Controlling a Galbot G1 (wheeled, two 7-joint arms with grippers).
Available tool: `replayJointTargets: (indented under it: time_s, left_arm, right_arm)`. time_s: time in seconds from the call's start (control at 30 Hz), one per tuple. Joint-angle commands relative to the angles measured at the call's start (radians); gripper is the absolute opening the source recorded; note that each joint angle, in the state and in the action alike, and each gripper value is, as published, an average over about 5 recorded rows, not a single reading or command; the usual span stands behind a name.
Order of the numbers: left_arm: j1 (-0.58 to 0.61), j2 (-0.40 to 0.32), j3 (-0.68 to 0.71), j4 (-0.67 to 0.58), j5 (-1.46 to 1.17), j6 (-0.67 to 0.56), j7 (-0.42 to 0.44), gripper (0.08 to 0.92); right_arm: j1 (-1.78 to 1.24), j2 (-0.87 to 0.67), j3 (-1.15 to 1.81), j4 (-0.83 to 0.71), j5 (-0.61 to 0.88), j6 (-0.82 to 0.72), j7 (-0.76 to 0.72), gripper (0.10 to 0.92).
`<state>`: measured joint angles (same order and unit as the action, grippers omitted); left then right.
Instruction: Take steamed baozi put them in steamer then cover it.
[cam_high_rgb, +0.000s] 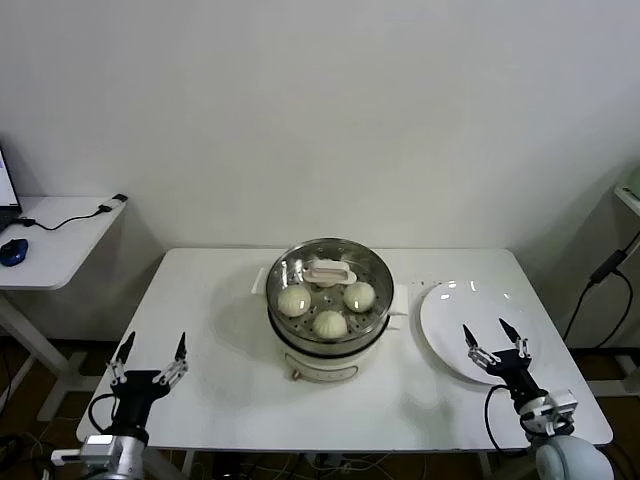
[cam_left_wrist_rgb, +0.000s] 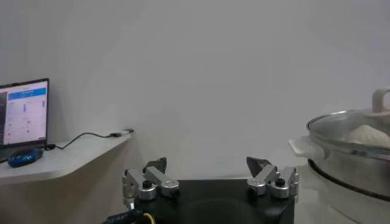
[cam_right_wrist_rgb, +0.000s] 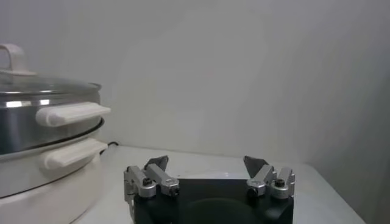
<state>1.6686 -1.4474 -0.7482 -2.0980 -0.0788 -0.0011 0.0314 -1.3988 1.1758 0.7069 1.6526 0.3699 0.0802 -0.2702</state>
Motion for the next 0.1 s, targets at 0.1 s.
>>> replayJointTargets:
  time_s: [0.1]
  left_arm:
    - [0.024,-0.016,-0.02,-0.005,-0.024,-0.045,0.007,0.823]
  right_arm:
    - [-0.014,-0.001,0.008,0.005,0.023,0.002,-0.004,0.823]
